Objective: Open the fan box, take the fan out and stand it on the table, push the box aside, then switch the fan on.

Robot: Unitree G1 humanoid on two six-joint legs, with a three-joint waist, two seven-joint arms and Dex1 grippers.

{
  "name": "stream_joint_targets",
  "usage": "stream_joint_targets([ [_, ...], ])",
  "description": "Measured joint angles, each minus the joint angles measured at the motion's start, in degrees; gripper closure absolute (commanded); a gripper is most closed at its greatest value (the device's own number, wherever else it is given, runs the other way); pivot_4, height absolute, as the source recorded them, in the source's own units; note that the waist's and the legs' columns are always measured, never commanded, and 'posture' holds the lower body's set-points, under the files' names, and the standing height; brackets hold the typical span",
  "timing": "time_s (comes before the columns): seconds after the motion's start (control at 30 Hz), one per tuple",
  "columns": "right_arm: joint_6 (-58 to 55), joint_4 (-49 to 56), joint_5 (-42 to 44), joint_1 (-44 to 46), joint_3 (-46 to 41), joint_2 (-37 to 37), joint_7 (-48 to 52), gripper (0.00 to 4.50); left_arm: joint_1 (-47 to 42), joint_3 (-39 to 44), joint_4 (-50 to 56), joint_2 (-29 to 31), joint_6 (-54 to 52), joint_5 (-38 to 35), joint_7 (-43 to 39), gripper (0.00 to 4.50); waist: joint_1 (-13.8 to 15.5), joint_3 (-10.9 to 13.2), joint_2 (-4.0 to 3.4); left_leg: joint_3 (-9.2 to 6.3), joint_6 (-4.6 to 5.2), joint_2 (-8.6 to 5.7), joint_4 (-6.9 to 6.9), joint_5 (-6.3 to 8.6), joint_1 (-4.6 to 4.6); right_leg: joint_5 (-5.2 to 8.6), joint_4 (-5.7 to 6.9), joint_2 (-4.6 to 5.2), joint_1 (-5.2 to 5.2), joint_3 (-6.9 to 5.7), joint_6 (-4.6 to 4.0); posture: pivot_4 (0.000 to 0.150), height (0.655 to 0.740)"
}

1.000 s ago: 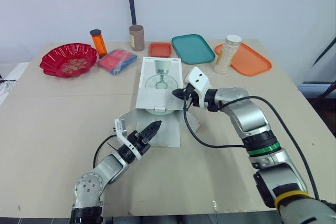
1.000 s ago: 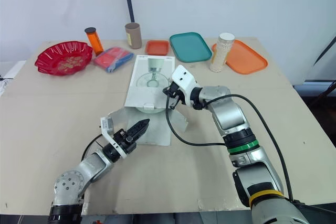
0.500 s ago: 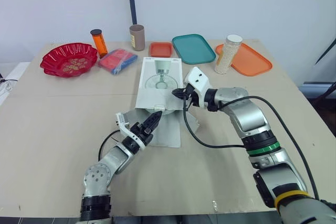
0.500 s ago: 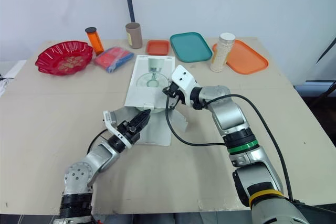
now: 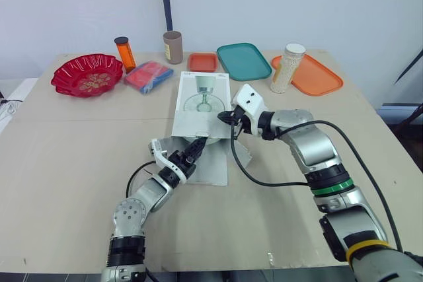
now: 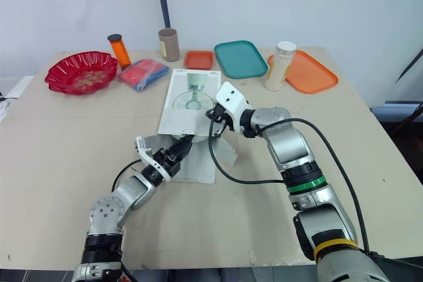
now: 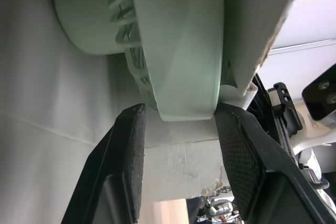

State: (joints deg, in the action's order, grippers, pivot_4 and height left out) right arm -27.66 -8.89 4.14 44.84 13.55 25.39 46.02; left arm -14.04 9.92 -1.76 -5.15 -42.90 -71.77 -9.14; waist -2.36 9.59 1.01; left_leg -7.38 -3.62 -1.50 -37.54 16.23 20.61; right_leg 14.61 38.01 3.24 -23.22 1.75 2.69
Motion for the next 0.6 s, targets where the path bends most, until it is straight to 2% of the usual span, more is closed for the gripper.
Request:
stream_joint_targets([
  [0.13, -0.44, 0.6, -0.06, -0.25, 0.0, 0.02, -0.14, 4.5, -0.46, 0.11, -0.55, -0.13, 0.06, 0.04, -0.07, 2.33, 0.03, 0.0, 0.0, -0.02, -0.02, 0.0, 0.0, -0.01, 0.01, 0.0, 0.0, 0.0, 0.0, 0.0, 0.01, 0.15, 0.74],
  [0.3, -0.6, 0.9, -0.46, -0.37, -0.04, 0.05, -0.23, 4.5, -0.5, 0.83, -0.81, -0.17, -0.05, -1.21, -0.24, 3.57, 0.19, 0.01, 0.01, -0.01, -0.02, 0.0, 0.0, -0.01, 0.01, 0.0, -0.01, 0.0, 0.0, 0.0, 0.02, 0.15, 0.74],
  [0.6, -0.58, 1.13, -0.66, -0.53, -0.04, 0.04, -0.29, 4.5, -0.61, 1.04, -1.0, -0.18, -0.43, -1.56, 0.0, 3.57, 0.18, 0.01, 0.01, 0.0, -0.04, 0.0, 0.02, -0.02, 0.01, 0.0, -0.02, 0.0, 0.0, 0.0, 0.02, 0.15, 0.74],
])
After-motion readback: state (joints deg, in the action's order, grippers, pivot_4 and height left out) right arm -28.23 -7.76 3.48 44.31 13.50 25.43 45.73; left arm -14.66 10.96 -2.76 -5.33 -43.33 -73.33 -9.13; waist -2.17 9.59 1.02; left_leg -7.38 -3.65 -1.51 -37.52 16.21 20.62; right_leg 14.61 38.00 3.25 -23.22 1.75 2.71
